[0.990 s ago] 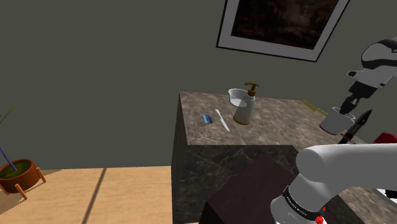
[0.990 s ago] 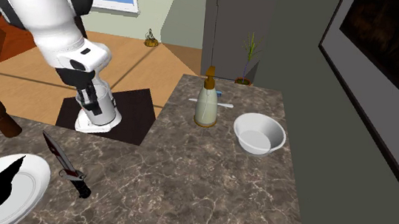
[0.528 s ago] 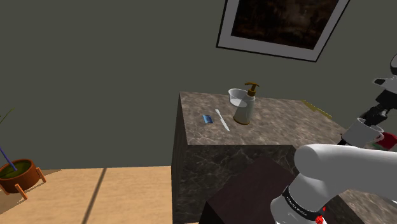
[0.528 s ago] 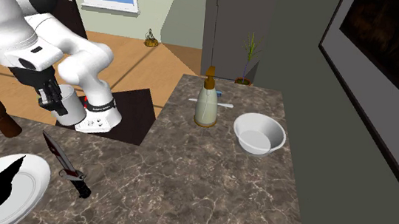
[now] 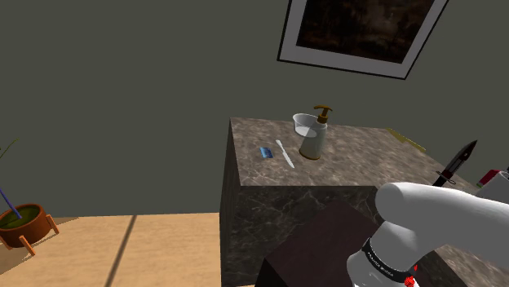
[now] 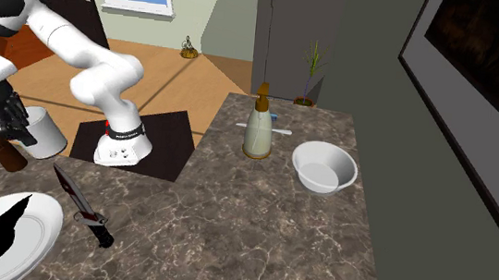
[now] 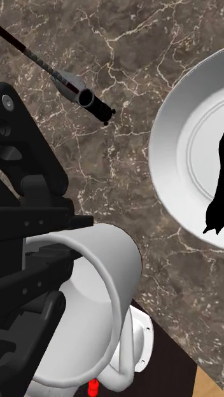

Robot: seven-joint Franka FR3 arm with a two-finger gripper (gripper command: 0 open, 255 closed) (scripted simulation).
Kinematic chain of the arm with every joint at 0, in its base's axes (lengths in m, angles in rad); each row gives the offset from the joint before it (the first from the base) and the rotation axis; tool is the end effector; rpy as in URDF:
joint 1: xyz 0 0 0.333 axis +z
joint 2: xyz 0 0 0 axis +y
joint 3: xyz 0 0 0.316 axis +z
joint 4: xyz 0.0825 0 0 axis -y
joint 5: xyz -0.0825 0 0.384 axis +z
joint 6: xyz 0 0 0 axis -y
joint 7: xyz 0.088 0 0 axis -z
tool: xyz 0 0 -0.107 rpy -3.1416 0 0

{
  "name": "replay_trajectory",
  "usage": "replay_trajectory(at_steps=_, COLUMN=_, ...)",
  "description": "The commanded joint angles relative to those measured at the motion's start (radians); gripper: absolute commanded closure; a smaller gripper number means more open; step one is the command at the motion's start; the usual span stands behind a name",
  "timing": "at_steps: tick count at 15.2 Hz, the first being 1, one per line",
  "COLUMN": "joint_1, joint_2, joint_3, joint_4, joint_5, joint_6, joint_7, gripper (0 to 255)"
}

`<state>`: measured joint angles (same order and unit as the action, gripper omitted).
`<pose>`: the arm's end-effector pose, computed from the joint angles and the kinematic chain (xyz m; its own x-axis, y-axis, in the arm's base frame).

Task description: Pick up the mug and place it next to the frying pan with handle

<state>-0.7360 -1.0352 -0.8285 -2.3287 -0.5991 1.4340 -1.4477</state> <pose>-0.1397 -0.3357 0.5211 0.9853 0.1505 0.0804 0.1566 -0.9848 -0.0752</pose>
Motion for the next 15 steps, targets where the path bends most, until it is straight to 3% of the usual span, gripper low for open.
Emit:
replay_trajectory(at_steps=1, joint_1=-0.02, joint_2=-0.013, joint_3=-0.027, joint_4=0.031, joint_5=-0.032, joint_6=-0.028, joint_7=-0.055, gripper=255)
replay_trajectory(at_steps=8, joint_1=-0.068, joint_2=-0.047, joint_3=-0.117, joint_4=0.136, joint_5=-0.137, joint_6=-0.095, joint_7=-0.227, gripper=255)
replay_trajectory(at_steps=15, joint_1=-0.069, joint_2=-0.049, joint_3=-0.221, joint_4=0.289, joint_5=-0.238, joint_6=-0.142, joint_7=-0.405, gripper=255)
